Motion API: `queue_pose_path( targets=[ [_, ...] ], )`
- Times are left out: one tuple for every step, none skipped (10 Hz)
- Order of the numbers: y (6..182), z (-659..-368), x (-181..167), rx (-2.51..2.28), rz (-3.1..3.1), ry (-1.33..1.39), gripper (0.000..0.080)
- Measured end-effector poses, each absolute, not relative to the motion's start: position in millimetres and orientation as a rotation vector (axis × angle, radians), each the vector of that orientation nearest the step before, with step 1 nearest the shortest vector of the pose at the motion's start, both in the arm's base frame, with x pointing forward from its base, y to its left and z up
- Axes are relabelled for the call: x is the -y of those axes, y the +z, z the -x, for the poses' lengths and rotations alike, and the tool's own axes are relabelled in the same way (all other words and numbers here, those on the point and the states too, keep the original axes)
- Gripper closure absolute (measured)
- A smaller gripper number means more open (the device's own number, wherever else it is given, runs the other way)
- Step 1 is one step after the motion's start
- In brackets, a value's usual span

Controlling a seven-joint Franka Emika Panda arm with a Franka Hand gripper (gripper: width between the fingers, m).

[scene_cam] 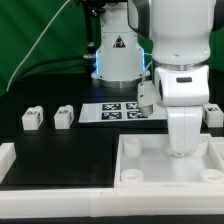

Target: Assemble one leg

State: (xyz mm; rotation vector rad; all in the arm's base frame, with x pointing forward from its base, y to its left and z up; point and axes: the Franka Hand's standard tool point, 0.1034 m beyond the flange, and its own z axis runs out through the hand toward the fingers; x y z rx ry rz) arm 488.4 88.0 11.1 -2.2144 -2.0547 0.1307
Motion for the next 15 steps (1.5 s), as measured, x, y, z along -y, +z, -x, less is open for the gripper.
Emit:
queue_pose_path(
  targets=[
    [11.3,-489,-88,2.055,2.215,0.13,0.0168],
    [11.1,-488,-88,2.054,2.215,0.131,0.0155],
    [11.0,-488,-88,2.054,2.215,0.131,0.0155],
    [11.3,-488,-88,2.054,2.216,0.13,0.0151],
    [15.1,-488,-88,2.031,2.245,0.127,0.0151],
    [24.4,-483,-88,1.992,2.297,0.122,0.0151],
    [37.8,-476,-87,1.975,2.33,0.117,0.0151],
    [47.1,-472,-86,1.961,2.356,0.112,0.0151],
    [61.8,-470,-86,1.938,2.398,0.097,0.0151],
    [75.6,-466,-86,1.906,2.446,0.081,0.0151],
    [84.9,-459,-84,1.849,2.512,0.048,0.0151],
    [84.1,-456,-83,1.835,2.522,0.053,0.0151],
    [83.1,-457,-83,1.822,2.53,0.054,0.0151],
    [83.0,-457,-83,1.756,2.577,0.055,0.0151],
    [82.9,-457,-83,1.587,2.685,0.057,0.0151]
  ],
)
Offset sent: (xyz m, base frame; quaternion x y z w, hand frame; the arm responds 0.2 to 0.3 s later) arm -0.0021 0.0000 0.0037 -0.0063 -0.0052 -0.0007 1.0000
